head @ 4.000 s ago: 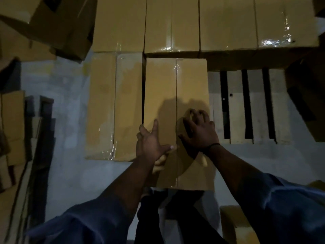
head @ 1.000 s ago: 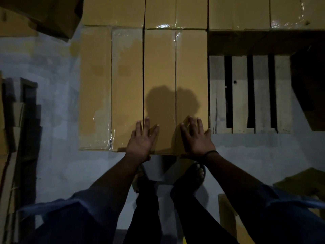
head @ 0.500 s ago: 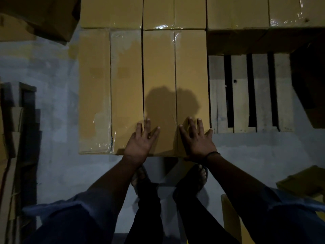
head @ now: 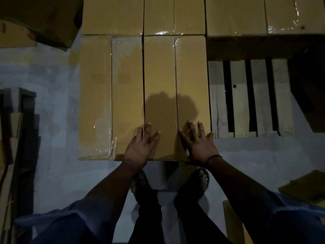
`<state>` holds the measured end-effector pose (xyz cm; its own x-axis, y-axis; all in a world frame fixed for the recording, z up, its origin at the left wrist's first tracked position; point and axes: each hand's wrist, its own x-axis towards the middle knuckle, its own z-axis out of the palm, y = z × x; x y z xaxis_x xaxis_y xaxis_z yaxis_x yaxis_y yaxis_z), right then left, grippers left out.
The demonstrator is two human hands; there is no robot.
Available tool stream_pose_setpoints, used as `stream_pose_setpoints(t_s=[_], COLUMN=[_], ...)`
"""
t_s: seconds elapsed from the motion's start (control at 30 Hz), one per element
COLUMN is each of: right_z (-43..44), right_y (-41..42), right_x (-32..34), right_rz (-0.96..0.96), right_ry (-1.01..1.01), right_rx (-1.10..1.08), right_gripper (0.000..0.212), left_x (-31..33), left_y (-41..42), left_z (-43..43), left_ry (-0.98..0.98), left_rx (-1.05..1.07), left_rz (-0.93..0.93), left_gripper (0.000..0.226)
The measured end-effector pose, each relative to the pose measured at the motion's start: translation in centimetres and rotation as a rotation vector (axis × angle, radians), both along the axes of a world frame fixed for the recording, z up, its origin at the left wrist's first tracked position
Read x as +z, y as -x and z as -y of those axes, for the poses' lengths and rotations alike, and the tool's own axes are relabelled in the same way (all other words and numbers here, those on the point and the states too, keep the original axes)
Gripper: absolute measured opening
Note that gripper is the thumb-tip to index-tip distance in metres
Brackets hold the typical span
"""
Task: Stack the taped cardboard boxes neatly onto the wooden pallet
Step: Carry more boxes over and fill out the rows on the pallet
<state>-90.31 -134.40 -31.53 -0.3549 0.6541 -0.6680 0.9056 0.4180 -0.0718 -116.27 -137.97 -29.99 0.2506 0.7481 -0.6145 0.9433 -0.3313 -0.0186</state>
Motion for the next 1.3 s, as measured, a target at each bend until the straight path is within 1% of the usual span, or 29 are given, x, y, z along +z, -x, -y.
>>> stream_pose_setpoints(t_s=[0.2,0.47,0.57,0.63,0.67,0.83,0.93,1.0,1.03,1.13,1.3], right_z=[-0.4,-1.2,-1.5,-1.9,-2.2,-3.2,-3.4,-3.1,-2.9,-1.8,1.3], right_y=[0.0,0.2,0.4,0.6,0.7,0.9,0.7,0.3,0.1,-0.4,-1.3], right_x=[0.1,0.0,0.8,1.8,2.5,6.6,9.8,12.3,13.6,17.8,24.6], right_rz=[0.006,-0.036,-0.035,-0.044,-0.055,-0.099,-0.1,-0.114,-0.12,-0.117,-0.152], right_ry=[-0.014,-0.012,-0.005,-0.001,-0.012,-0.148,-0.227,-0.267,-0.281,-0.302,-0.353], right_rx=[0.013,-0.007,-0.016,-0.037,-0.059,-0.169,-0.23,-0.318,-0.364,-0.486,-0.651], right_gripper=[0.136,0.136,0.133,0.126,0.121,0.095,0.084,0.08,0.079,0.077,0.074], left_x=[0.2,-0.3,0.4,1.6,2.3,6.2,9.0,11.4,12.8,16.9,23.1], left_y=[0.0,0.3,0.2,0.0,-0.1,-1.9,-3.2,-4.2,-4.7,-5.9,-8.5], left_z=[-0.3,-1.2,-1.8,-2.6,-3.1,-5.8,-6.9,-7.2,-7.2,-6.8,-5.2], left_ry=[-0.01,-0.052,-0.005,0.0,-0.016,-0.067,-0.16,-0.219,-0.244,-0.276,-0.255], left_rx=[-0.005,-0.022,-0.035,-0.043,-0.043,0.015,0.028,0.054,0.068,0.098,0.063], left_rz=[0.005,-0.013,-0.034,-0.028,-0.016,0.039,0.076,0.128,0.155,0.243,0.329], left_gripper=[0.127,0.118,0.129,0.136,0.136,0.119,0.093,0.077,0.072,0.068,0.074])
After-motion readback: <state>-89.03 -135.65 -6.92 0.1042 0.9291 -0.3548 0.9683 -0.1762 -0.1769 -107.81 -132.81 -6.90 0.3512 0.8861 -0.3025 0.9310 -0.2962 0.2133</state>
